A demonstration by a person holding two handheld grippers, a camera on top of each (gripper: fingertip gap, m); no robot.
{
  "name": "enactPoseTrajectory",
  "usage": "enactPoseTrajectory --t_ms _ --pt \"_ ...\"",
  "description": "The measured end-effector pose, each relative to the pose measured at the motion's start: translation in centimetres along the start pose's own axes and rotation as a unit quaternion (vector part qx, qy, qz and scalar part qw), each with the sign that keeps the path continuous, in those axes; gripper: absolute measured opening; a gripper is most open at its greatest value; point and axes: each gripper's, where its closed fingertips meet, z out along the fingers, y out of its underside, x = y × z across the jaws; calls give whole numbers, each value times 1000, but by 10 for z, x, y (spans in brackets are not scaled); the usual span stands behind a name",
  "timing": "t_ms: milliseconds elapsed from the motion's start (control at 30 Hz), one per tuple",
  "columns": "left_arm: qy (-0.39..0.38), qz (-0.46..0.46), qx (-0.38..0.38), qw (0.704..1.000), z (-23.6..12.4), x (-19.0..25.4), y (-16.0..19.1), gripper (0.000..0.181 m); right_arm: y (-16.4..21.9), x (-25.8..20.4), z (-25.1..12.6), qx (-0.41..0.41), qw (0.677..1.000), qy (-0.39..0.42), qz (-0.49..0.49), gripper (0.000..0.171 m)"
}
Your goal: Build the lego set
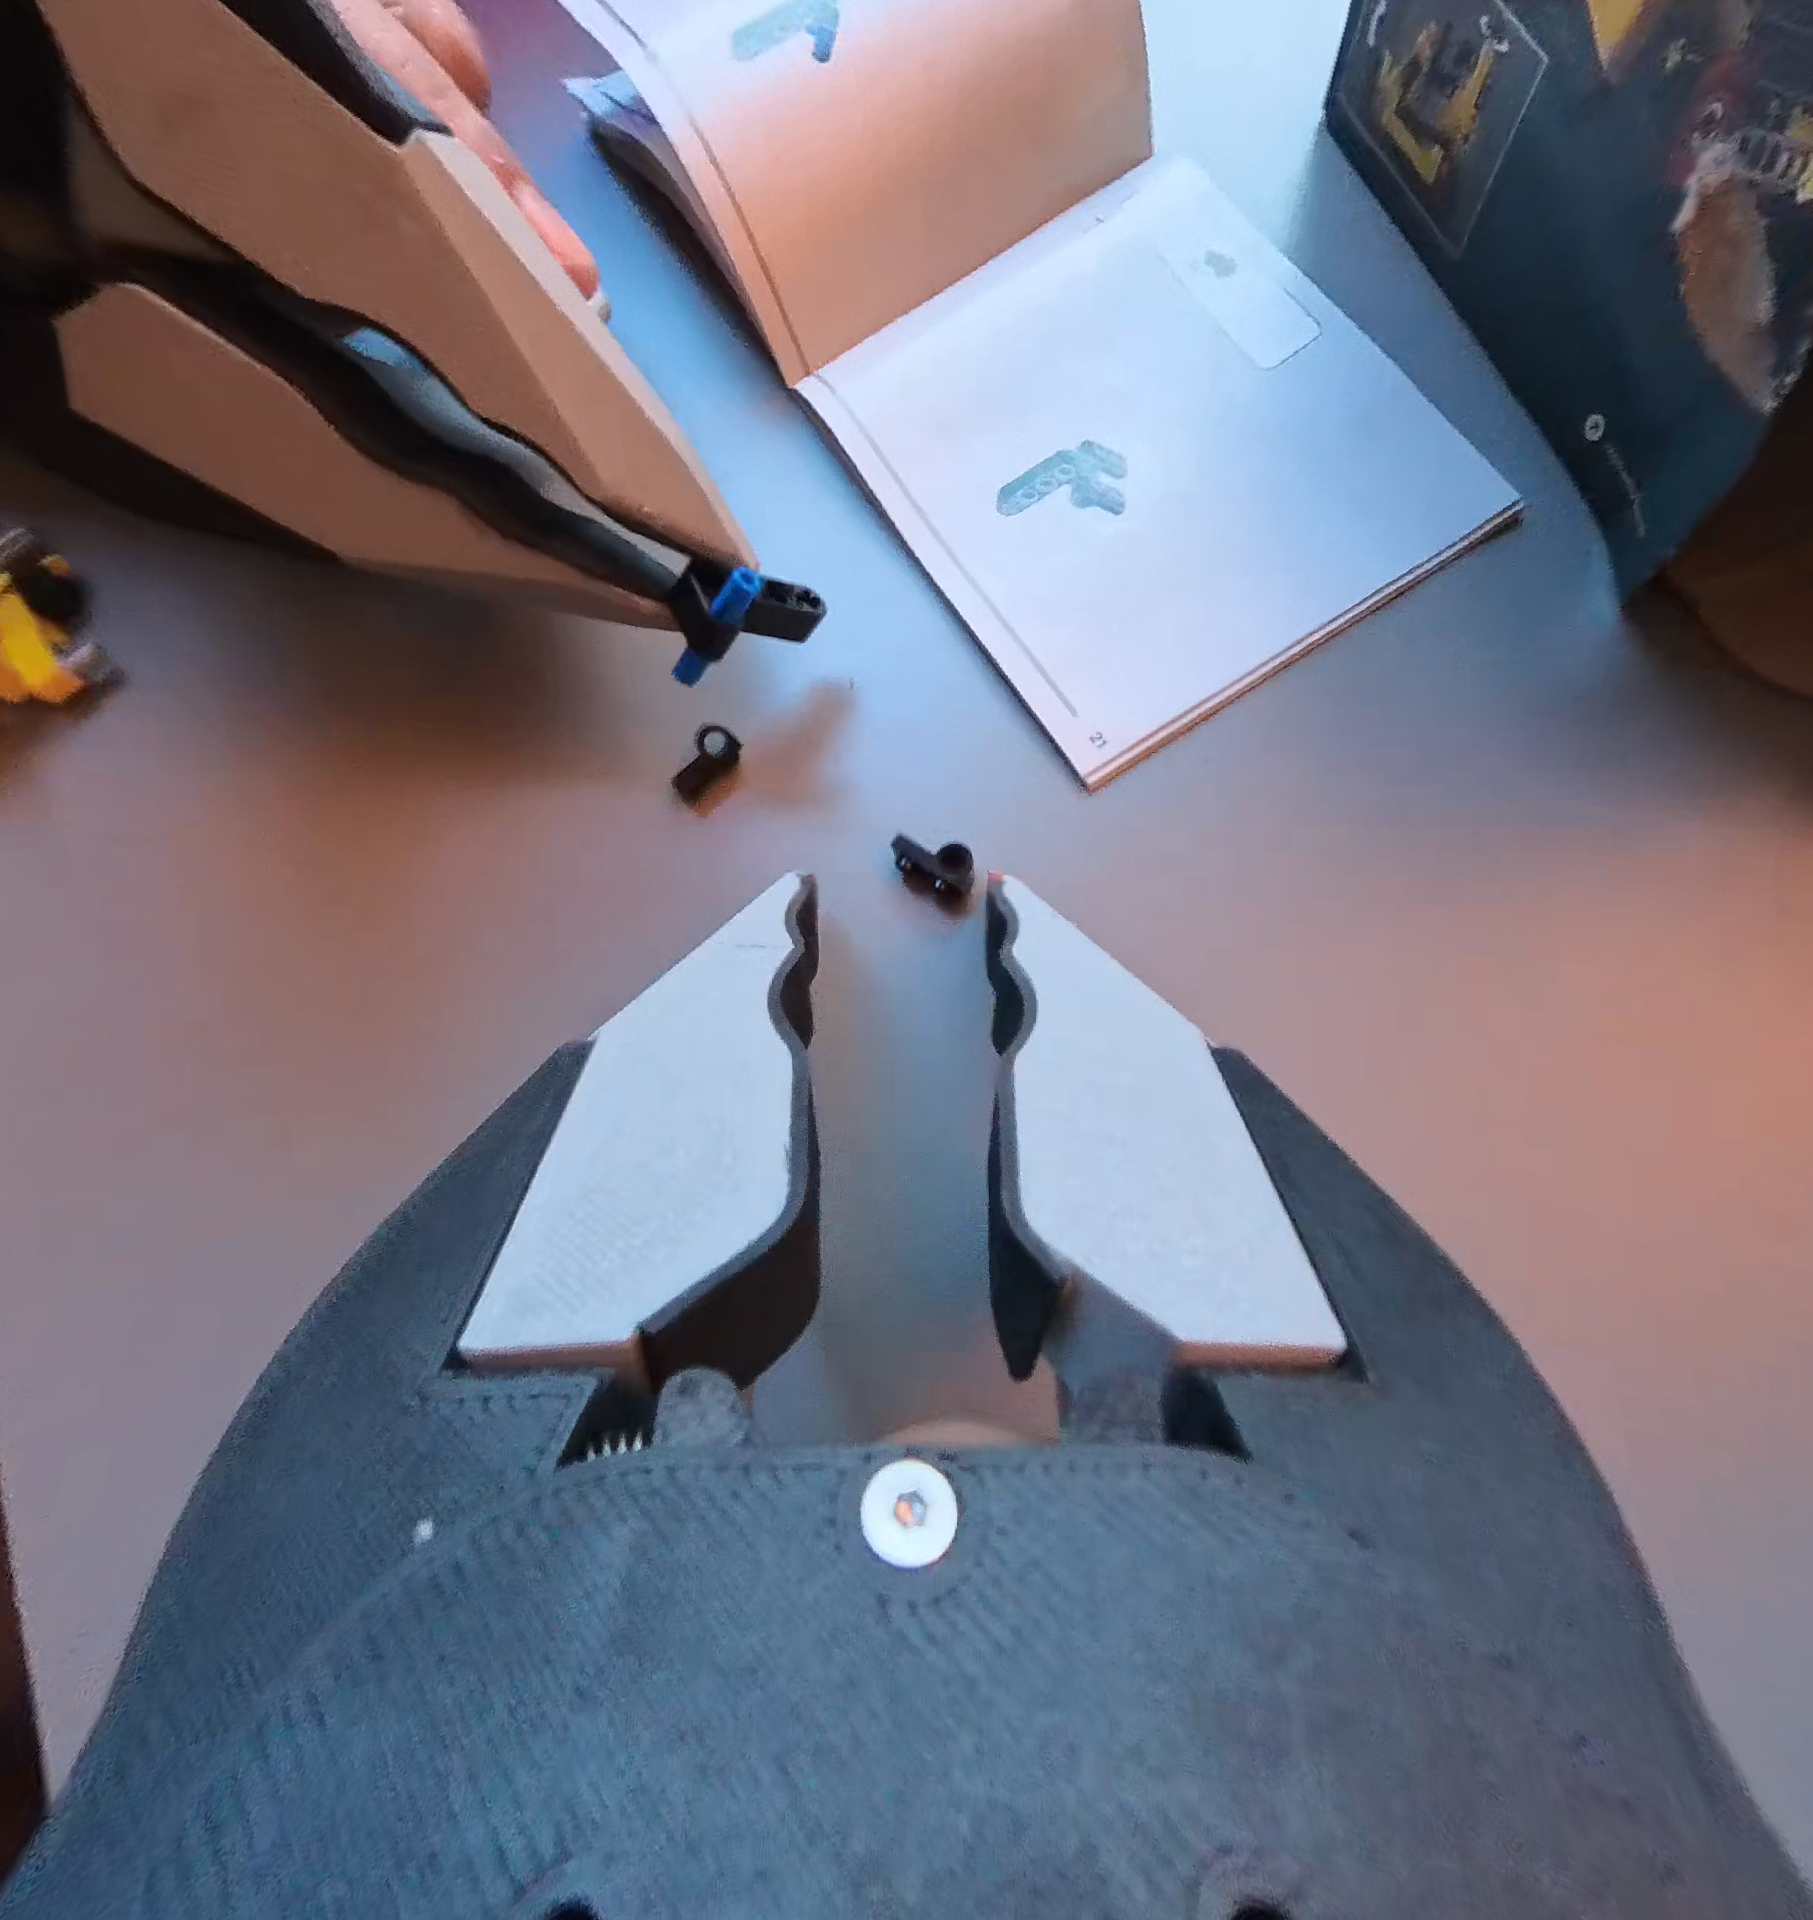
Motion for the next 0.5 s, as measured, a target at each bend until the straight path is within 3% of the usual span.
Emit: enactPoseTrajectory --t_ms 233,433,500 --pt "18 -45 3 999 -4 2 4 5 -11 0 13 1 999 26 -19 15" --pt "59 -157 31 985 -11 -4 3 5 -28 1 8 11 969 92 -228 13" --pt "62 -167 29 984 -12 -5 5 5 -24 -1 12 1 964 91 -250 13"
